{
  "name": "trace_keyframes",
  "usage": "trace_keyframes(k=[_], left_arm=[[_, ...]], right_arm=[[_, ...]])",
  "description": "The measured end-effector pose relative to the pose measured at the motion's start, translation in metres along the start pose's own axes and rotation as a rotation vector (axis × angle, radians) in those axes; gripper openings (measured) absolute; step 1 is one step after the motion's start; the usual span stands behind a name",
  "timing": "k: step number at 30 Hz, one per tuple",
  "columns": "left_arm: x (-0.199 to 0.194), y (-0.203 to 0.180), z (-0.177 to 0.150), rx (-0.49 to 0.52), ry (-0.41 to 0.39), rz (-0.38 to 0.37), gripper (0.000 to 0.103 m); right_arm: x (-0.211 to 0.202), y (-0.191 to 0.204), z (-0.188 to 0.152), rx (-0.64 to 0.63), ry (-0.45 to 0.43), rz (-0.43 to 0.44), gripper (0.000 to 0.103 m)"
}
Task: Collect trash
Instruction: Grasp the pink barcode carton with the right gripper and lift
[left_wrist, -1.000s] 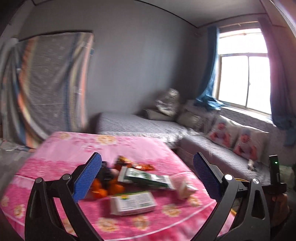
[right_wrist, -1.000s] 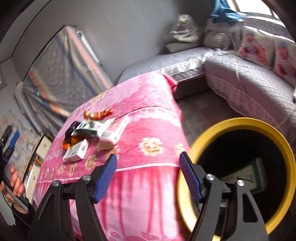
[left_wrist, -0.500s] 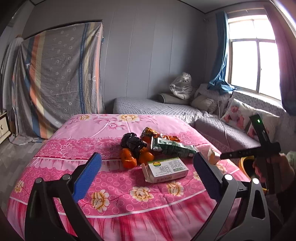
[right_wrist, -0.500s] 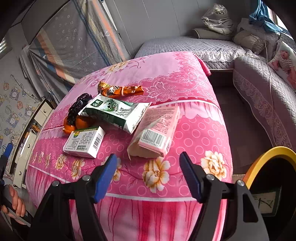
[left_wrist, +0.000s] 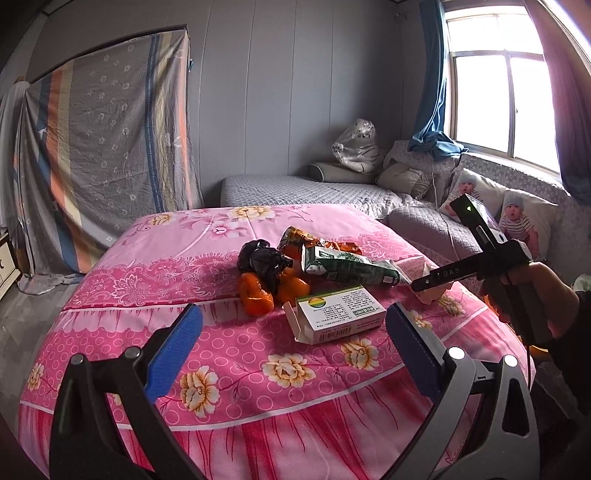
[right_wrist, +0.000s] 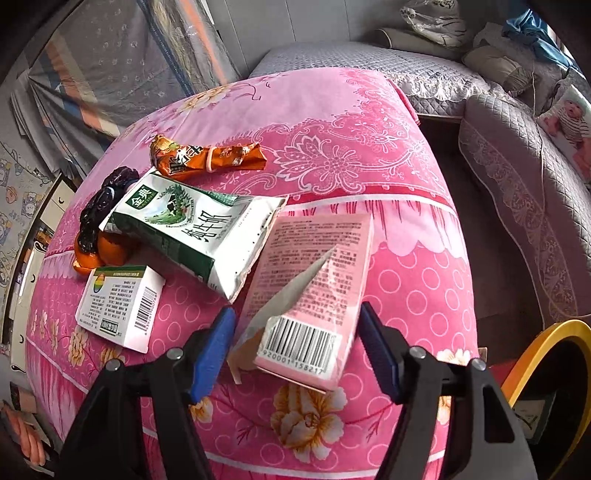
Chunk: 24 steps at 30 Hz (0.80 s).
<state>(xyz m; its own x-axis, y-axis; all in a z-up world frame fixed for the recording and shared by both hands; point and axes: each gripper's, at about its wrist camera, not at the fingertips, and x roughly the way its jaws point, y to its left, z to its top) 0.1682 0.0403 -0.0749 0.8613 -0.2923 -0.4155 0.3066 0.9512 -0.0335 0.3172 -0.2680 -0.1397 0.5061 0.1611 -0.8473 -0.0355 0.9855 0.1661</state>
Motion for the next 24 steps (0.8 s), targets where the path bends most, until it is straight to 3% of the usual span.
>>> trace_keyframes(k=[3,9,15,19,24], left_arm=[[0.002,-0.003,0.0,0.011,0.009,-0.001,0.095],[0.017,-0.013,0.002,0.08,0.033,-0.039,0.095],[0.047,-0.021,0.006,0.226,0.069,-0.234,0.095],[0.077,-0.027,0.012,0.328,0.133,-0.378,0.095],[0.116,-0.042,0.017,0.446,0.221,-0.479,0.095]], right_arm=[[-0.003,0.001,-0.002,-0.022,-0.017,0.004,0.047],[-0.012,0.001,-0.013,-0.073,-0.039,0.008,0.042],[-0.045,-0.02,-0.029,0.002,-0.06,0.163,0.042],[-0.075,-0.031,-0.043,0.024,-0.112,0.207,0.042],[-0.099,-0.044,-0.06,0.043,-0.133,0.229,0.042]])
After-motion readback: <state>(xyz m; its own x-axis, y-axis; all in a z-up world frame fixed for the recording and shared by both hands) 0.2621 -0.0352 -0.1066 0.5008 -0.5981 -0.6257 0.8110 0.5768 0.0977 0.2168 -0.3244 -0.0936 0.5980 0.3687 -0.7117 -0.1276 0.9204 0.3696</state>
